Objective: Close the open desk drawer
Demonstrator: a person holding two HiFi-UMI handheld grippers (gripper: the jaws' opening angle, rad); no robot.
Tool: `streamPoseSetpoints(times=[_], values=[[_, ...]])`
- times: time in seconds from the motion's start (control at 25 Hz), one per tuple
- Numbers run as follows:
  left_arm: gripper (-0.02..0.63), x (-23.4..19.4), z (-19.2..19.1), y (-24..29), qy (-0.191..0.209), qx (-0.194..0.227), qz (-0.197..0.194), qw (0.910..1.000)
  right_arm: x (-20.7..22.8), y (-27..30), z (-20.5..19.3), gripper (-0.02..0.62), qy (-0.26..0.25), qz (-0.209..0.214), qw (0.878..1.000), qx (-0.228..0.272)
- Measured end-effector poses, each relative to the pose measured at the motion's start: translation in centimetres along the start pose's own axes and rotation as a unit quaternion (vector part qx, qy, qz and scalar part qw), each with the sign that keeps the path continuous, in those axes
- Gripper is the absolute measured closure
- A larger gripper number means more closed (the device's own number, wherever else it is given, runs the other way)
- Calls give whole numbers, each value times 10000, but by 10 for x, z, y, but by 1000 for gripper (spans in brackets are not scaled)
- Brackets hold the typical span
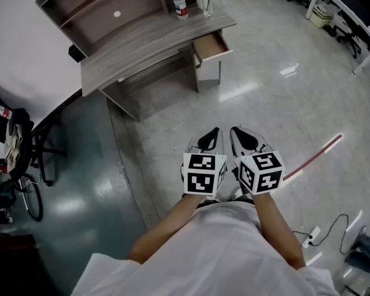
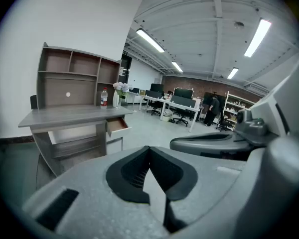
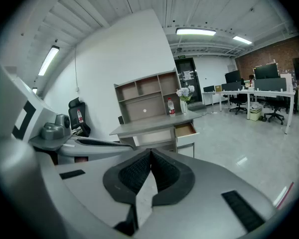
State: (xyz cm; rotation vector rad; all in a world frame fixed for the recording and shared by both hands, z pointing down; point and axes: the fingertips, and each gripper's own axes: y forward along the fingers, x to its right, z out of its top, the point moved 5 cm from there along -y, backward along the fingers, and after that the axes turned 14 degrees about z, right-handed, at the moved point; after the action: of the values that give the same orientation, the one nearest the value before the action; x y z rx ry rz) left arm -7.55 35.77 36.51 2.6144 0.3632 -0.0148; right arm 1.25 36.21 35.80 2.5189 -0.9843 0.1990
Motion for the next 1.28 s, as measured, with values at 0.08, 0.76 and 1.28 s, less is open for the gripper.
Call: streamPoseSetpoints(times=[0.08,0.76,1.28], values=[[604,-1,0,0,9,-14,-4,10000,0,1,-1,594,57,-26,10000,19],[604,4,4,25,7,-88,-130,9999,22,9,4,593,111,-132,9998,118],[604,-18,36,106,-158,-268,210,9993,88,75,38,592,164,287,9994,39]])
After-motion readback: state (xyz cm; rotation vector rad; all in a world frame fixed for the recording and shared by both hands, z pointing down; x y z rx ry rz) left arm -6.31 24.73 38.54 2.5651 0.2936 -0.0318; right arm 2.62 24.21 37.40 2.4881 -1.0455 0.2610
